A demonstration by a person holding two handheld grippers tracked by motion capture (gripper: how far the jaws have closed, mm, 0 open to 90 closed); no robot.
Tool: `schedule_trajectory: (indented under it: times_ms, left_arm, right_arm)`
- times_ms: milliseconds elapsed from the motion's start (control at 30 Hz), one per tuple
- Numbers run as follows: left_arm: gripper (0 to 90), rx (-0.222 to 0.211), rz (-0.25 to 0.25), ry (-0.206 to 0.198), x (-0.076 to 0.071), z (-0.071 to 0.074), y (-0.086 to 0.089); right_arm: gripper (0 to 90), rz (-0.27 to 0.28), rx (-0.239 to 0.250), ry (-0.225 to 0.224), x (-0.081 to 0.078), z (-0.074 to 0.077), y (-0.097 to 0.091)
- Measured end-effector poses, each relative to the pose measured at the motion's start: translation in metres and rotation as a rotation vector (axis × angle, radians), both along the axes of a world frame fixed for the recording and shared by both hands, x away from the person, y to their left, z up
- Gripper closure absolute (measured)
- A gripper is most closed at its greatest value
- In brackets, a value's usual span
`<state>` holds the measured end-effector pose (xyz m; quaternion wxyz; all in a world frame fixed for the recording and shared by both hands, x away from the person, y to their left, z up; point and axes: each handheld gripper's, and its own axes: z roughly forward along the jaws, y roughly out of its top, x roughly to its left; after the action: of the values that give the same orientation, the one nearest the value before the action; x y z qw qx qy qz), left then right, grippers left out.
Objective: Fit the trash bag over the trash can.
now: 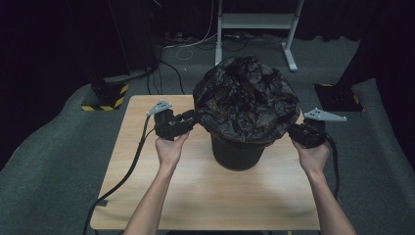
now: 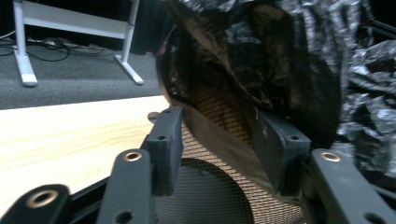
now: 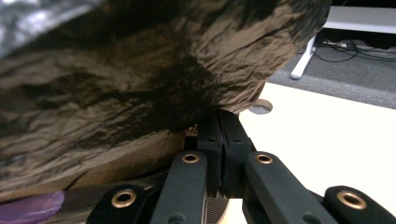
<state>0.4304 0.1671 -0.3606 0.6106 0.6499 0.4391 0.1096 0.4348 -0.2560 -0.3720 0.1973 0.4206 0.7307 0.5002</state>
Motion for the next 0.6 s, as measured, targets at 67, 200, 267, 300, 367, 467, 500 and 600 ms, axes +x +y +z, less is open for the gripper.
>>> schedule_trajectory:
  times_ms: [67, 200, 267, 300, 367, 467, 500, 600]
  left_arm:
    - [47.1, 0.000, 0.010, 0.014, 0.001, 0.001, -0.002]
    - [44.9, -0.019, 0.029, 0.037, 0.003, 0.000, -0.008]
    - [46.5, -0.011, 0.035, 0.045, 0.003, -0.002, -0.010]
    - [48.0, 0.001, 0.032, 0.048, 0.003, -0.003, -0.011]
    - [50.4, 0.015, 0.032, 0.059, 0.005, -0.006, -0.014]
    - [57.6, 0.022, 0.018, 0.069, 0.006, -0.009, -0.017]
    - [61.1, 0.023, 0.014, 0.069, 0.007, -0.010, -0.019]
    - [74.3, 0.060, 0.002, 0.074, 0.008, -0.009, -0.023]
  right_arm:
    - [88.3, -0.001, 0.000, 0.001, 0.000, 0.000, 0.000]
    - [88.2, -0.003, 0.001, 0.002, 0.001, -0.001, 0.000]
    - [88.2, -0.004, -0.002, 0.003, 0.001, -0.001, 0.000]
    - [88.2, -0.004, -0.001, 0.004, 0.001, -0.001, 0.000]
    - [88.2, -0.003, -0.003, 0.003, 0.001, -0.001, 0.000]
    - [88.2, -0.005, -0.008, 0.005, 0.001, -0.001, 0.001]
    - [88.2, -0.005, -0.010, 0.005, 0.002, -0.001, 0.001]
    - [88.5, -0.004, -0.011, 0.008, 0.002, -0.002, 0.001]
